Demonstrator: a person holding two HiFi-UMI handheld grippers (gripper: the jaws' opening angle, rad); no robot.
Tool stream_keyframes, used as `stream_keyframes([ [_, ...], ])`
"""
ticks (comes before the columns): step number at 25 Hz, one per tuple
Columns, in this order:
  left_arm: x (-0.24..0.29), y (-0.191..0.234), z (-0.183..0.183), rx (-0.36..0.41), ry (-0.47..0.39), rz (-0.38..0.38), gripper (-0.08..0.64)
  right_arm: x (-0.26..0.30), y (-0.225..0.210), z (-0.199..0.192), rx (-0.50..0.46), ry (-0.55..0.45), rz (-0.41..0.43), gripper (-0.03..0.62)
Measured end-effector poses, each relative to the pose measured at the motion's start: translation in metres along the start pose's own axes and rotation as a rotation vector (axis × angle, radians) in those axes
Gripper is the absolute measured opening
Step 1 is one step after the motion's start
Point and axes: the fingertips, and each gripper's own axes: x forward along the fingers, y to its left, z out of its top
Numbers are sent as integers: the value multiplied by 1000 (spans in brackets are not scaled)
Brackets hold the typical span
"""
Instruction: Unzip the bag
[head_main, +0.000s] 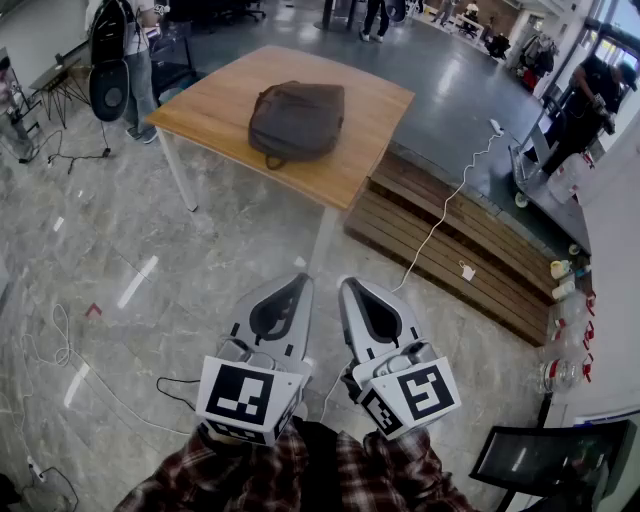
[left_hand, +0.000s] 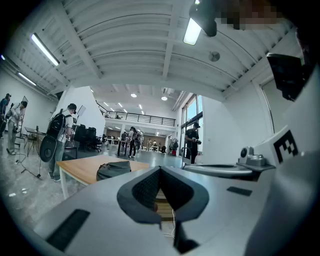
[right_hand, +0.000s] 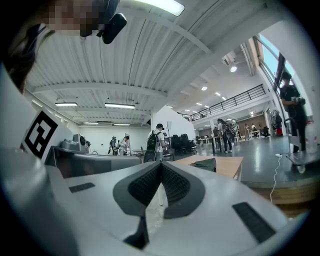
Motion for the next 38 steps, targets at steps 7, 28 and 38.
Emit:
stream_keyframes([
  [7, 66, 73, 17, 8, -6, -12, 8, 91, -28, 6, -14, 5, -8, 9],
  [28, 206, 270, 33, 20, 33, -37, 8, 328, -94, 2, 21, 17, -63, 9],
  [38, 347, 324, 49, 32, 31, -49, 8, 430, -211, 15, 26, 1, -95, 9],
])
